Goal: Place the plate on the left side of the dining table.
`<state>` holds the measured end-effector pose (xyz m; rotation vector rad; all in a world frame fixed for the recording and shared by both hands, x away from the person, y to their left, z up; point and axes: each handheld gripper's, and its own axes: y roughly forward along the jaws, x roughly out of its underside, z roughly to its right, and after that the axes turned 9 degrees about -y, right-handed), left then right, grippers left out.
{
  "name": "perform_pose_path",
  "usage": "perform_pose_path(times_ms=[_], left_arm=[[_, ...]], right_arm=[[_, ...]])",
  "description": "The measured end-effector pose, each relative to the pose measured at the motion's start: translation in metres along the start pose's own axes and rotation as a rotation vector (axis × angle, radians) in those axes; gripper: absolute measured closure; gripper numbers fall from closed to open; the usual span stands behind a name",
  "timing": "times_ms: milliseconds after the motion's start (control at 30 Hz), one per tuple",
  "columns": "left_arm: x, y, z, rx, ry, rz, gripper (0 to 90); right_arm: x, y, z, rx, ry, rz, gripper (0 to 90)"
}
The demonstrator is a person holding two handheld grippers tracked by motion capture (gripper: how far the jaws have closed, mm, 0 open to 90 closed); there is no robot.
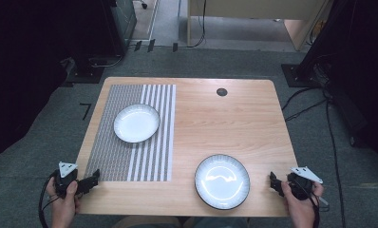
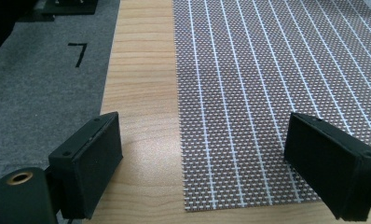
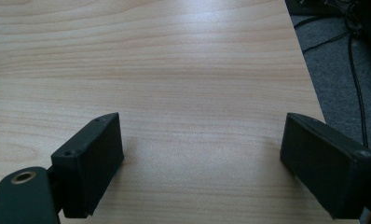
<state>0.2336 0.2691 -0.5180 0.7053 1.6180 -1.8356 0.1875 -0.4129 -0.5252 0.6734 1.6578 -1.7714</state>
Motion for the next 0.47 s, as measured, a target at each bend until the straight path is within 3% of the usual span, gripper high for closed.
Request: perform_pose_path(times_ms=[467], left_arm=[[0.0000, 0.0001, 0.0000, 0.000, -0.002, 0.001, 11.0]], right_arm=[[-0.0001, 0.0004, -0.0003, 0.012, 0.011, -0.006, 10.4]])
